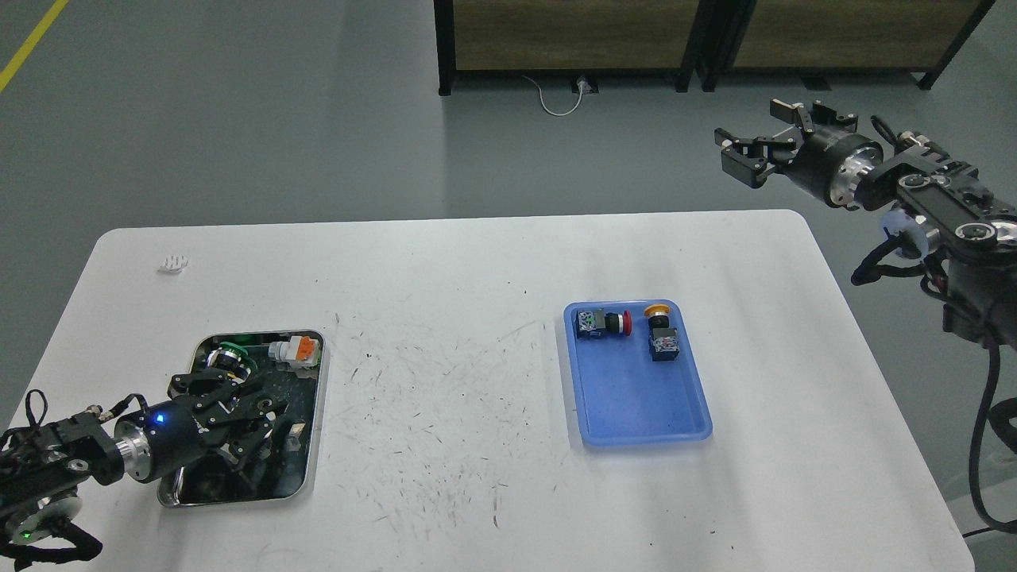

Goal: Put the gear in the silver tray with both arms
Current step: 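Open the left gripper and lift it away from the silver tray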

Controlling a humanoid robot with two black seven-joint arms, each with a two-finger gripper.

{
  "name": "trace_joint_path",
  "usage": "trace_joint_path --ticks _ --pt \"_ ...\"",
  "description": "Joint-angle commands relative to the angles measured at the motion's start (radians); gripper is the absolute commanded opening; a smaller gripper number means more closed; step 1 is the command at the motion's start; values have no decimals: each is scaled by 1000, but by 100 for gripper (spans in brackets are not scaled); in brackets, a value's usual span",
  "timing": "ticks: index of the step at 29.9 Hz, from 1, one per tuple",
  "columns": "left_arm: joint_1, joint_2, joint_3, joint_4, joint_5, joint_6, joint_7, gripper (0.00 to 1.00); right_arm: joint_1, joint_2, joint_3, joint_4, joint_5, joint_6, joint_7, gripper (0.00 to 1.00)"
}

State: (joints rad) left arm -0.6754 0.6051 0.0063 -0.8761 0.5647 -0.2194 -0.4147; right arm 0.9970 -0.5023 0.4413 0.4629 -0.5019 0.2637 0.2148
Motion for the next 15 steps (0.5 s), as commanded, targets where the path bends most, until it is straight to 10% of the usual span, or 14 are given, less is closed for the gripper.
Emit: trace_joint_path --ticks 1,4,15 --pt "-15 7 -61 -1 -40 2 13 77 2 -5 11 -4 2 -18 -2 89" --pt "-41 25 -165 0 -68 3 30 98 8 -13 14 -4 13 -58 -2 97" --pt "-251 119 -390 9 -146 9 223 98 58 -13 19 11 83 -201 -2 99"
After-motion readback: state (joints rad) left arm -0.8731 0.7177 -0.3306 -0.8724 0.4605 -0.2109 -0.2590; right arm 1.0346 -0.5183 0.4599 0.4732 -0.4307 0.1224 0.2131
